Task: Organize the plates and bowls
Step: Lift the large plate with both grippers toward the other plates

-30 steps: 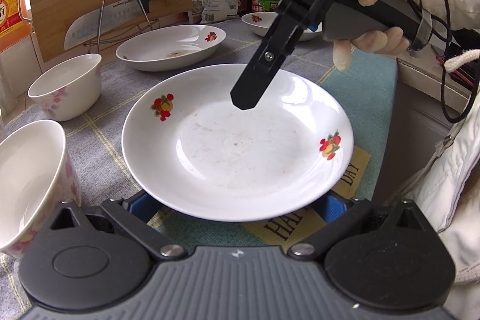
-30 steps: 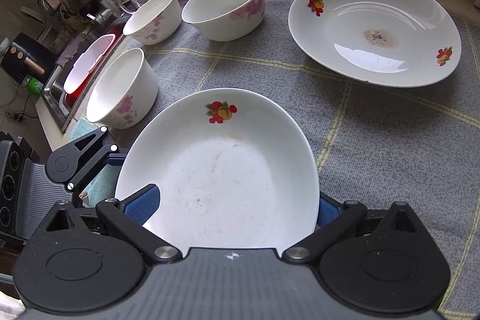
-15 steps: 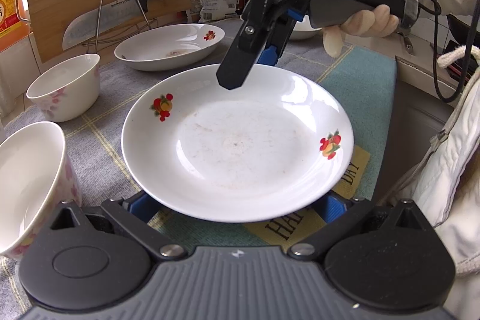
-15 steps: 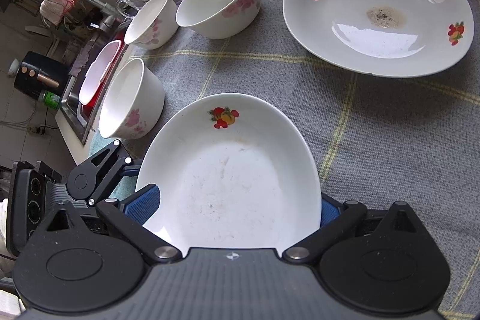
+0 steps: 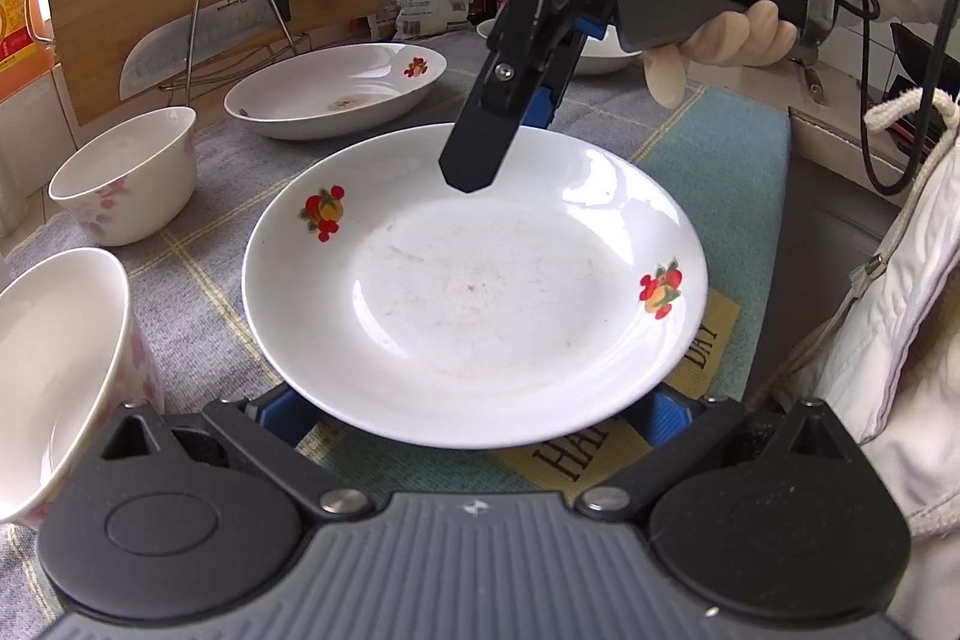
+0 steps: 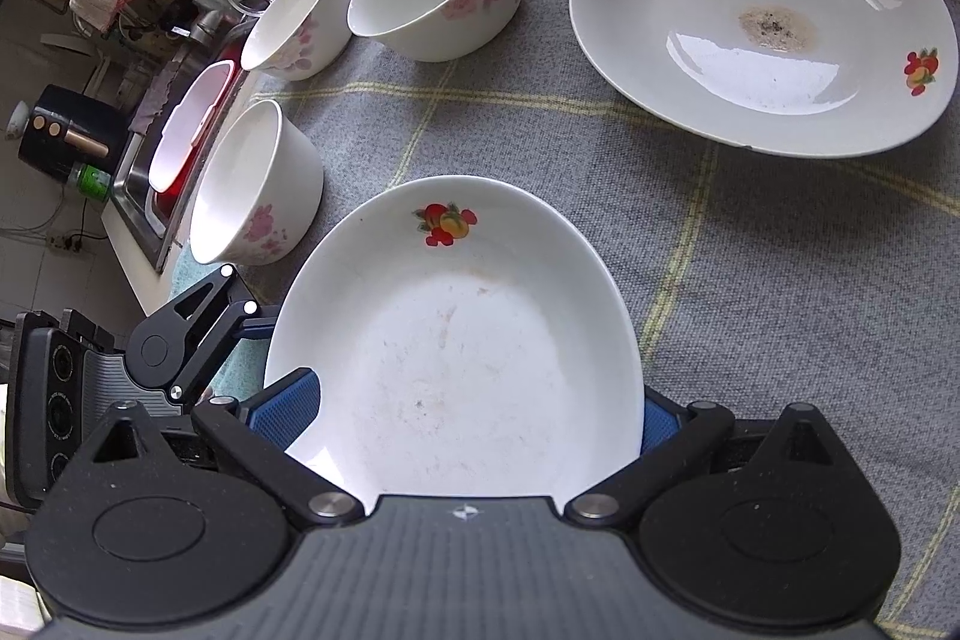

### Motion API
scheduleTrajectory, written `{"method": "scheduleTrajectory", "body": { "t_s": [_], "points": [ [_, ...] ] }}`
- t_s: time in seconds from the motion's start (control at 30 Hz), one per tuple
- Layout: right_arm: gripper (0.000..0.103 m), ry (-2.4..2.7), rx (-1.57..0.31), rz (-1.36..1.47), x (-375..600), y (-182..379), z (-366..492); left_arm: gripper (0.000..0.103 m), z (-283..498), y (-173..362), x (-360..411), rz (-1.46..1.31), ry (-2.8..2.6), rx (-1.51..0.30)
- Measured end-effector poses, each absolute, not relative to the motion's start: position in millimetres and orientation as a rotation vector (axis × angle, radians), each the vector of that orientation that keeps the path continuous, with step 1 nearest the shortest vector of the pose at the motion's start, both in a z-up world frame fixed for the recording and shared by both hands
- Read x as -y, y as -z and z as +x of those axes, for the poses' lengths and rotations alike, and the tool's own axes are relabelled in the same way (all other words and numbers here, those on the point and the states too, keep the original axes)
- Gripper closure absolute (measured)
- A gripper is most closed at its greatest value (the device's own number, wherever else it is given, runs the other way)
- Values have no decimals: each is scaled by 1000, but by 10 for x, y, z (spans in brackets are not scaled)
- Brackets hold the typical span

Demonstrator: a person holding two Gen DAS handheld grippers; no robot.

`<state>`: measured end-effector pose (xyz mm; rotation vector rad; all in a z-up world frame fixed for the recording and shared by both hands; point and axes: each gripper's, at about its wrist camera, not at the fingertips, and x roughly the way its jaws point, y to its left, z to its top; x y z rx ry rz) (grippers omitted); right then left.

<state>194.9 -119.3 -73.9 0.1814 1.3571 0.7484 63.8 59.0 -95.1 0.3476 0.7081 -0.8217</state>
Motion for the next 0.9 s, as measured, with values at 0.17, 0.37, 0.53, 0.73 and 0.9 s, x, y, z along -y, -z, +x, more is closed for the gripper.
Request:
{"method": "scheduleTrajectory", "body": {
  "t_s": [0.17, 0.37, 0.53, 0.73, 0.9],
  "points": [
    [0, -745, -1356, 168, 1204, 725, 1938, 1, 631, 943, -557, 364, 819, -710],
    [0, -745, -1347, 179, 1263, 685, 1942, 1, 649, 909, -517, 362, 821, -718],
    [0, -745, -1335, 190, 1329, 639, 1949, 1, 671, 862, -447, 365, 824, -721],
    [0, -747, -1318, 197, 1476, 584, 1958, 1, 684, 825, -342, 366, 825, -722],
    [0, -749, -1304, 207, 1634, 535, 1972, 1, 712, 773, -195, 363, 827, -724]
  ]
}}
